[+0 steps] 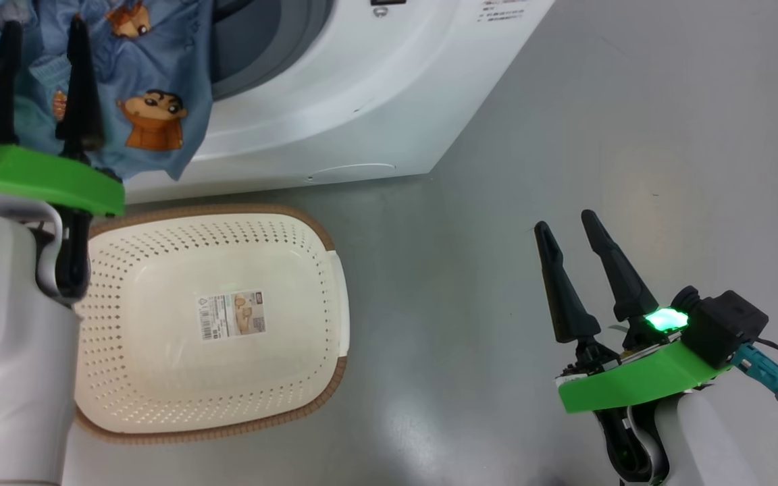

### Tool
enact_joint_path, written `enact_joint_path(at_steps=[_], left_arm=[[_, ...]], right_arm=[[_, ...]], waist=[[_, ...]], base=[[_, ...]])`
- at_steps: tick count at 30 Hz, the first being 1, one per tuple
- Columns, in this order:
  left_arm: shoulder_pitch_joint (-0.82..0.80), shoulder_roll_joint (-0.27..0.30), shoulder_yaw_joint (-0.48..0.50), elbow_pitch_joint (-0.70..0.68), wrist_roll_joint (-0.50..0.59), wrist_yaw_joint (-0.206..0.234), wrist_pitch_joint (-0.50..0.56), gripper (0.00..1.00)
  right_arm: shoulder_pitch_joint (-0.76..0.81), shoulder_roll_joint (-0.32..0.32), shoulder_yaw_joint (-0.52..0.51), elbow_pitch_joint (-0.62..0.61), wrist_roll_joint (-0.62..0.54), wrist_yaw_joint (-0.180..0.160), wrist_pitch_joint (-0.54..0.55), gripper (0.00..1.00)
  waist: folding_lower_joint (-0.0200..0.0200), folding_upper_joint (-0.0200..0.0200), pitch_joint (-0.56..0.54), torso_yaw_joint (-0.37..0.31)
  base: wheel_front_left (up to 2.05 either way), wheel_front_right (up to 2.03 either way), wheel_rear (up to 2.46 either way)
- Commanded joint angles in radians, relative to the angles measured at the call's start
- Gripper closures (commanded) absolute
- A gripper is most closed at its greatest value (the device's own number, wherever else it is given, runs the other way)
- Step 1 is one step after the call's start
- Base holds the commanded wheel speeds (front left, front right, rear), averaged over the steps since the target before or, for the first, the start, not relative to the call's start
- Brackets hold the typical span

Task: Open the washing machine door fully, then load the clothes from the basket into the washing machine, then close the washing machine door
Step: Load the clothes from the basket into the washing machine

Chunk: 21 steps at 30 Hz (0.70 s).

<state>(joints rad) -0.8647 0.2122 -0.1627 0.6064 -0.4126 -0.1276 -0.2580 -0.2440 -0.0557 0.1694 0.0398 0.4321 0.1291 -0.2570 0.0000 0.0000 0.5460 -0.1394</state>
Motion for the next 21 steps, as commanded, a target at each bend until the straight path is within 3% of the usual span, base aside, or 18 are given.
enact_joint_path(at_steps=[1, 21], left_arm=[[0.034, 0.029, 0.031, -0.046, 0.015, -0.003, -0.004, 0.00], [0.392, 0.013, 0.099, -0.310, 0.037, -0.003, -0.004, 0.00]], right_arm=[[0.003, 0.005, 0.013, -0.026, -0.014, 0.002, -0.005, 0.00], [0.020, 0.005, -0.016, -0.031, -0.038, 0.002, -0.005, 0.00]], waist=[[0.0000, 0.0000, -0.003, 0.005], [0.0000, 0.0000, -0.023, 0.044]], base=[[0.00, 0.00, 0.00], [0.00, 0.00, 0.00]])
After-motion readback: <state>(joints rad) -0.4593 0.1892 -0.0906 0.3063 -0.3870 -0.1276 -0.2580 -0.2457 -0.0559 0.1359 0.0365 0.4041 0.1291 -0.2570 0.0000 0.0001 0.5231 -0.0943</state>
